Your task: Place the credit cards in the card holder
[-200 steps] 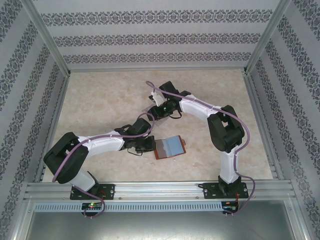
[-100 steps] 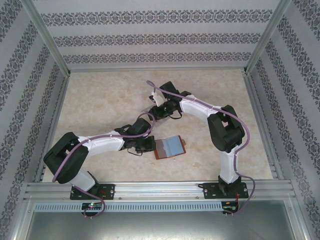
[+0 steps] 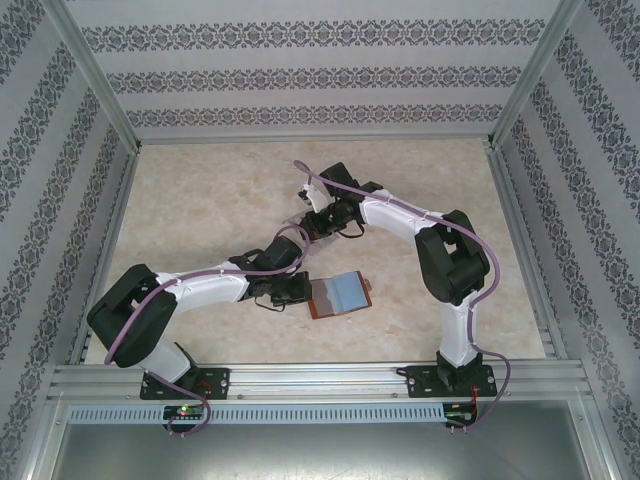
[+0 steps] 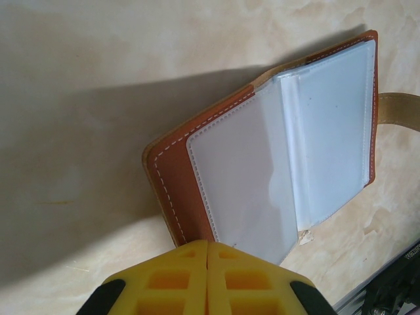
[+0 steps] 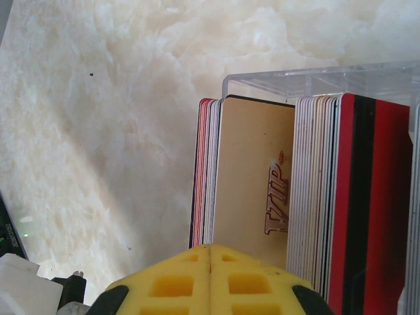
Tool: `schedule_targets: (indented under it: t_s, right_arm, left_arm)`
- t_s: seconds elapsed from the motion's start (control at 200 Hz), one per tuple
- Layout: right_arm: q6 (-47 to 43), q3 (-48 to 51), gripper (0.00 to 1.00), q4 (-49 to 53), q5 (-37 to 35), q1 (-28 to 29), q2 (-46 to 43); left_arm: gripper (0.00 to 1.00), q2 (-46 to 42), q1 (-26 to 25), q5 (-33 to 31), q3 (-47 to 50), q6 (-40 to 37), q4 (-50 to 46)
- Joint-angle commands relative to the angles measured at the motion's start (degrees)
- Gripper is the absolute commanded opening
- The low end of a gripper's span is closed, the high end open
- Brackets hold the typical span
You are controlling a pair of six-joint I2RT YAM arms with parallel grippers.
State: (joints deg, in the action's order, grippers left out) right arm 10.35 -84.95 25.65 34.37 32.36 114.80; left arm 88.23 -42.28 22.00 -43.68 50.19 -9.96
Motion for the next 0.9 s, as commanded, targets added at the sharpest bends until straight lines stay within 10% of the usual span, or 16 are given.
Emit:
schedule_targets:
  t_s: [0.0,0.615,0.894]
  right_arm:
    - [-0.2,0.7,0.05,-0.2,0.5,-0.1,-1.6]
    - [-3.9,2.9,0.0,0.3,-14.4,0.9,-6.1]
    - [-3.2,2.2,0.39,0.8,-15.7,1.0,-4.9]
  left_arm:
    - [0.07,-0.2,-0.5,-0.3,0.4,-0.6,0.3]
    - [0.07,0.0,-0.5,-0.4,0.1,-1.0,0.0]
    - [0.07,0.4,-0.5,-0.3,-0.2,-1.2,0.0]
